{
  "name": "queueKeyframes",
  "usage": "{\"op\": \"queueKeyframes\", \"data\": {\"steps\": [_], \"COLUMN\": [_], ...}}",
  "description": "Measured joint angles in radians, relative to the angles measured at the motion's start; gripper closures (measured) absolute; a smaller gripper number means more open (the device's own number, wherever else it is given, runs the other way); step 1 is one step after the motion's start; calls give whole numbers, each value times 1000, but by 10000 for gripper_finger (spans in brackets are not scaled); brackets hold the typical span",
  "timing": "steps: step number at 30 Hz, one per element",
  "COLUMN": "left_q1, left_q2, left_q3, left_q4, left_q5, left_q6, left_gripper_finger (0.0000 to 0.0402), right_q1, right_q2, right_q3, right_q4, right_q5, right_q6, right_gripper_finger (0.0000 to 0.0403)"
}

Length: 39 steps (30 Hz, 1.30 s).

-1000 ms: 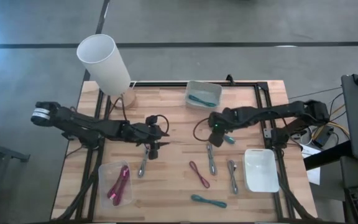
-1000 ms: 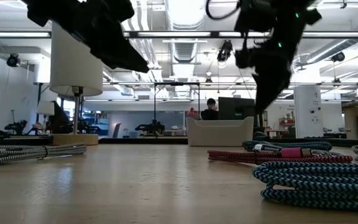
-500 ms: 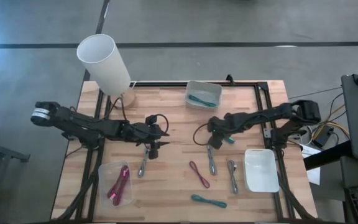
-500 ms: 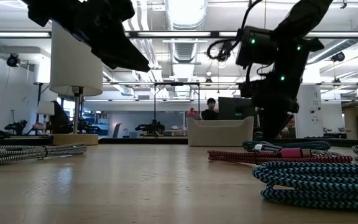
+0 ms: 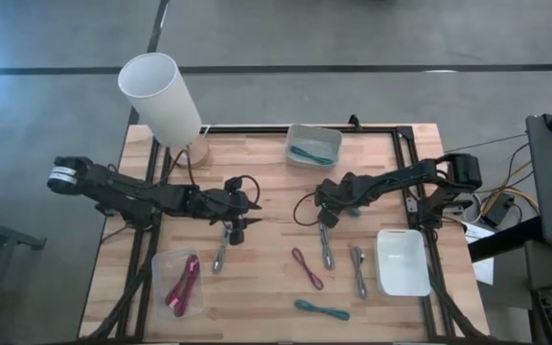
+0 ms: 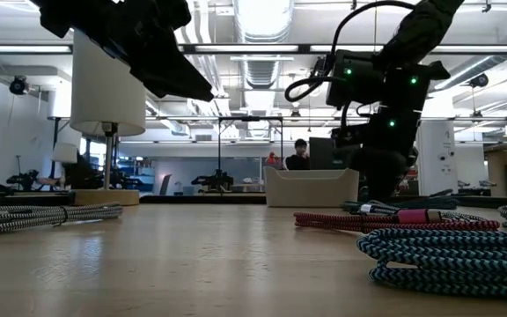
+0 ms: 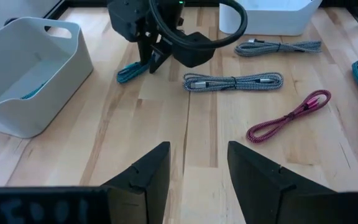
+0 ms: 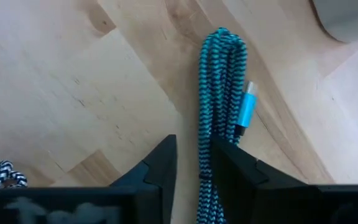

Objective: Pick & Place USB Port
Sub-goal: Put the top blue striped charger cable into the gray bin

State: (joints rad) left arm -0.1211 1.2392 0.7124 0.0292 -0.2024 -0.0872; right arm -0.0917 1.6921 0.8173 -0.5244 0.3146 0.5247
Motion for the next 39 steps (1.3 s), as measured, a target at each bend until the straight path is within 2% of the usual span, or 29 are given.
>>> {"op": "queueKeyframes", "data": {"steps": [7,14,19,25,32,36,39], "left_q1": [0,0,0,0,0,0,0], "left_q2": [0,0,0,0,0,0,0], "left_q3": [0,0,0,-1,-1,-1,-1], "left_q4": [0,0,0,0,1,1,5], "left_q5": [0,0,0,0,0,0,0], "left_q6": [0,0,0,0,1,1,1], "left_gripper_finger": [236,236,236,236,236,236,236], "right_q1": [-1,-2,0,2,-5,-33,-81], "right_q2": [-23,-65,-143,-232,-290,-274,-242], "right_q3": [-2,-8,1,30,94,162,215], "right_q4": [-3,-12,-3,13,182,233,232], "right_q5": [4,-38,-89,-91,-73,-27,-22], "right_q6": [0,0,-1,-30,-322,-569,-672], "right_gripper_finger": [389,394,394,394,394,394,394]}}
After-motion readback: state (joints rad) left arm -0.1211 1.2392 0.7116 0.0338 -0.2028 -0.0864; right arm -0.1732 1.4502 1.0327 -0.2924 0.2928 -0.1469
